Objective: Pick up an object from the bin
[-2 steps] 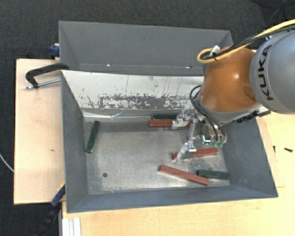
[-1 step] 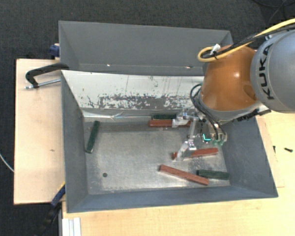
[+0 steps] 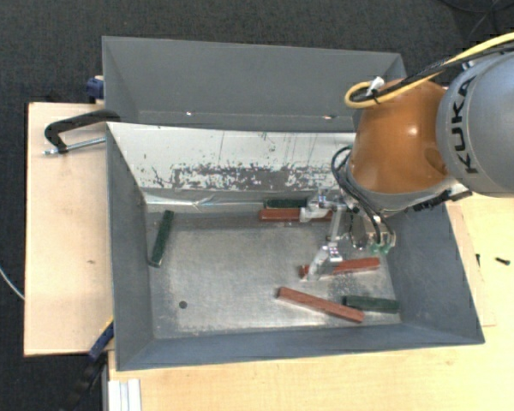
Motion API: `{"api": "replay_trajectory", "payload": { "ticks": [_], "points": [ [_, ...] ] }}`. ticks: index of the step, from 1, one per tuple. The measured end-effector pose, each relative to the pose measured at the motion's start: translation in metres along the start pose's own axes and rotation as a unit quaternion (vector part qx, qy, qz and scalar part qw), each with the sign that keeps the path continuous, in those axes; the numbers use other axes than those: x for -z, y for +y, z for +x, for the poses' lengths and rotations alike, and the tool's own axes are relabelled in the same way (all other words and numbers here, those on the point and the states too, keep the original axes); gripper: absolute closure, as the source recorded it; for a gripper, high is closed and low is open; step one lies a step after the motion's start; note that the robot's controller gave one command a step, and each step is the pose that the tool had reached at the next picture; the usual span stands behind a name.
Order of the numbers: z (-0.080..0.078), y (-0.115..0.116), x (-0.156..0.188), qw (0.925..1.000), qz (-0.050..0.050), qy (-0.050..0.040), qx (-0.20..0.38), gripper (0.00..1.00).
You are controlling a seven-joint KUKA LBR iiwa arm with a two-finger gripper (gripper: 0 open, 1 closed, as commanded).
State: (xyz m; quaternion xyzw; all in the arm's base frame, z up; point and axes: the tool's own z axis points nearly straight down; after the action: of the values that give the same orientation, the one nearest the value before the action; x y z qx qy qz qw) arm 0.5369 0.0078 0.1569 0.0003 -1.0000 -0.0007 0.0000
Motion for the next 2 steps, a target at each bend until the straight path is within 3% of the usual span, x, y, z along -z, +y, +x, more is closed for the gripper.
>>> {"api": "replay_trajectory", "payload": {
  "ticks": [1,2],
  "points": [
    [-0.030,-0.004,-0.050,0.9961,0.002,-0.0065,0.088,0.00],
    [-0.001,-0.028,-0.063,0.9942,-0.001,-0.0012,0.107,0.00]
  ]
}}
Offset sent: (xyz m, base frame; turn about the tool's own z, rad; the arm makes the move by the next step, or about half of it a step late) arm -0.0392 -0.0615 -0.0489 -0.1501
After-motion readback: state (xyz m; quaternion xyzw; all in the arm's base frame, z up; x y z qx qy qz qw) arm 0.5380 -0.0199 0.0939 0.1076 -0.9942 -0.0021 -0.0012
